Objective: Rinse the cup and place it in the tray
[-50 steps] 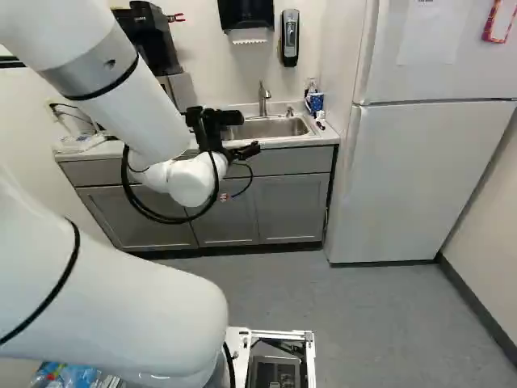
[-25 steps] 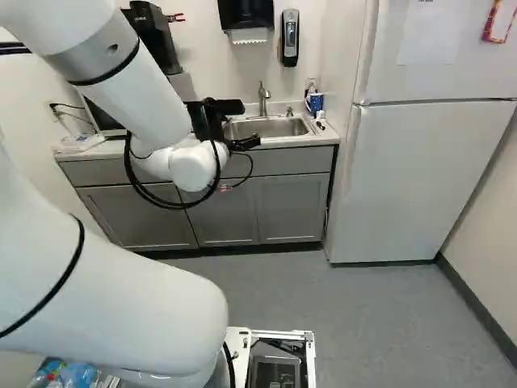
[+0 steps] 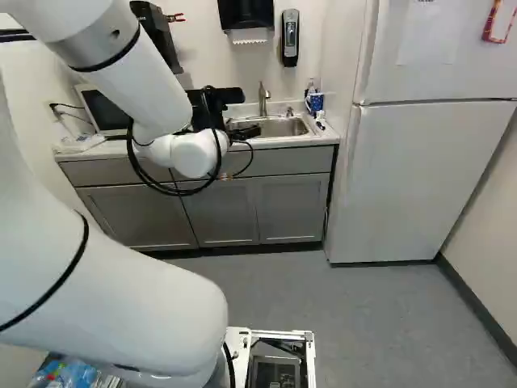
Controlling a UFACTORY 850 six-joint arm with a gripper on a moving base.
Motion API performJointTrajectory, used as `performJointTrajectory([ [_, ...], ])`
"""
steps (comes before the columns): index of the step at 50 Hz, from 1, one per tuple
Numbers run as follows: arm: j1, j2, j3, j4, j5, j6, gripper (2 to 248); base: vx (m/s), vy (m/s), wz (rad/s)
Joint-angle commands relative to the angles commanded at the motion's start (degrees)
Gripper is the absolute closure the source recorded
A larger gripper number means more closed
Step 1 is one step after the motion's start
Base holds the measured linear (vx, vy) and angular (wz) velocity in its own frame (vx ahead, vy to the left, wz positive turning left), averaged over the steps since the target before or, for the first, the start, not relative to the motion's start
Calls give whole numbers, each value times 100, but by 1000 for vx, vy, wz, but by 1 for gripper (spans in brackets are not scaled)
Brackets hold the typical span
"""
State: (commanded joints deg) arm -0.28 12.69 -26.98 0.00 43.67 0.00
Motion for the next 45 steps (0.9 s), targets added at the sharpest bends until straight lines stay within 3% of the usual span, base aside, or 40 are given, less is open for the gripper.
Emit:
performJointTrajectory([
  [45, 23, -210, -756, 0, -539, 0, 3, 0, 0, 0],
])
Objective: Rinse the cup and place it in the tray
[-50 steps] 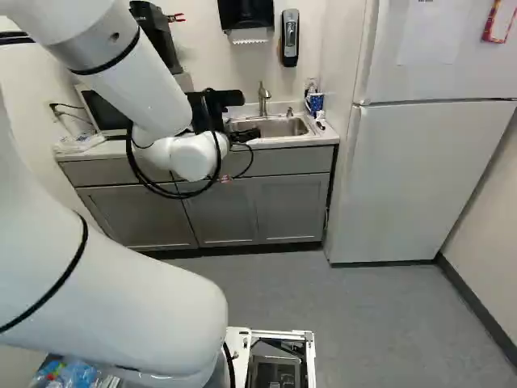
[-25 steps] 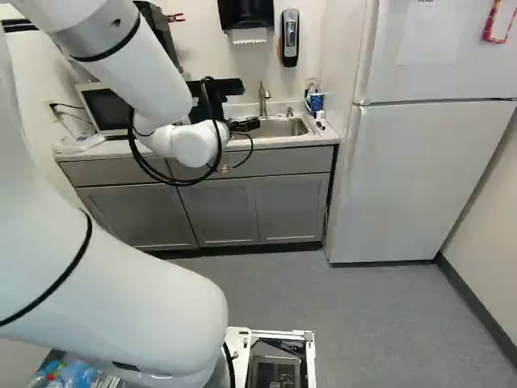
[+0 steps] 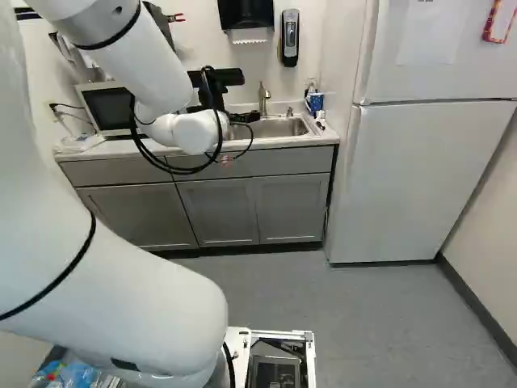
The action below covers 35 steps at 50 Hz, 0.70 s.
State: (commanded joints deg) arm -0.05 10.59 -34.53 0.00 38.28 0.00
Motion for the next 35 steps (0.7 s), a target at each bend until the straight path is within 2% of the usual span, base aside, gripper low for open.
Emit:
performJointTrajectory([
  [35, 0, -204, -618, 0, -115, 0, 3, 0, 0, 0],
])
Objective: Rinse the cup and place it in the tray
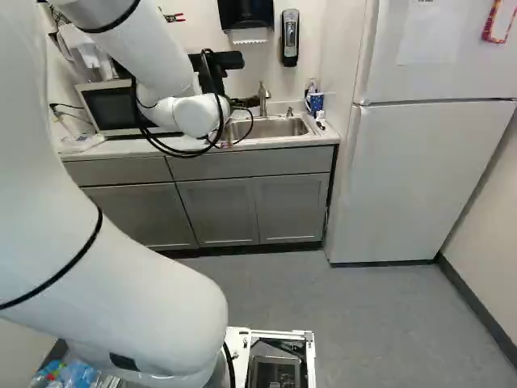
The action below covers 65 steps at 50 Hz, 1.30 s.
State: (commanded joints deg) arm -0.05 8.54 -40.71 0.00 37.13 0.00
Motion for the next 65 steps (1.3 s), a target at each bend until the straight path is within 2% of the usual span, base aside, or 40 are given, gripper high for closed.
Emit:
performJointTrajectory([
  [22, 0, -101, -360, 0, 0, 0, 3, 0, 0, 0],
  [55, 0, -102, -361, 0, 0, 0, 3, 0, 0, 0],
  [65, 0, -102, -361, 0, 0, 0, 3, 38, -40, 169],
])
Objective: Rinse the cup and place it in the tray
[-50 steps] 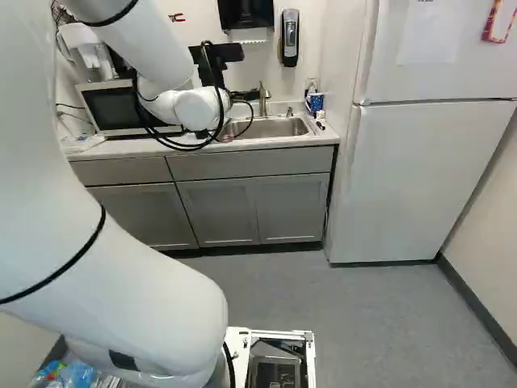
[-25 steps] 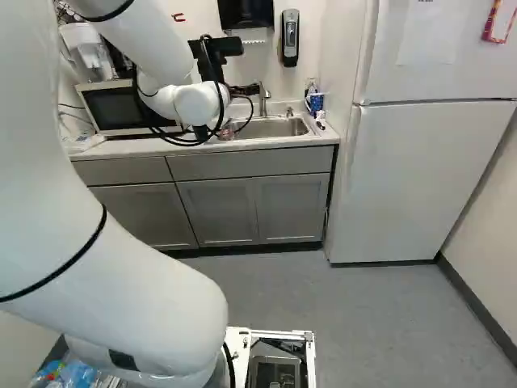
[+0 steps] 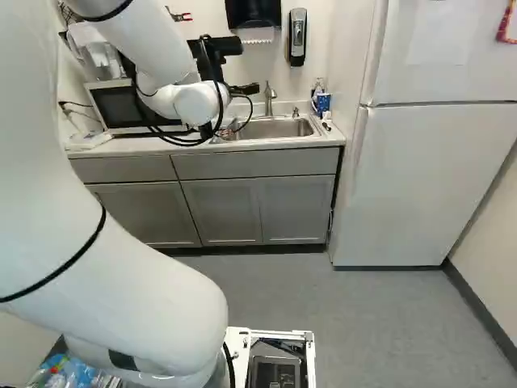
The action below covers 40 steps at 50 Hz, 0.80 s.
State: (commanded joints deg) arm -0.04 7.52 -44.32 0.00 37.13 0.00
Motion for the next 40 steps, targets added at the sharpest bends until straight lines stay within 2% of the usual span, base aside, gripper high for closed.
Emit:
performJointTrajectory([
  [25, 0, 0, 0, 0, 0, 0, 3, 83, -112, 14],
  [40, 0, 0, 0, 0, 0, 0, 3, 95, -113, 150],
])
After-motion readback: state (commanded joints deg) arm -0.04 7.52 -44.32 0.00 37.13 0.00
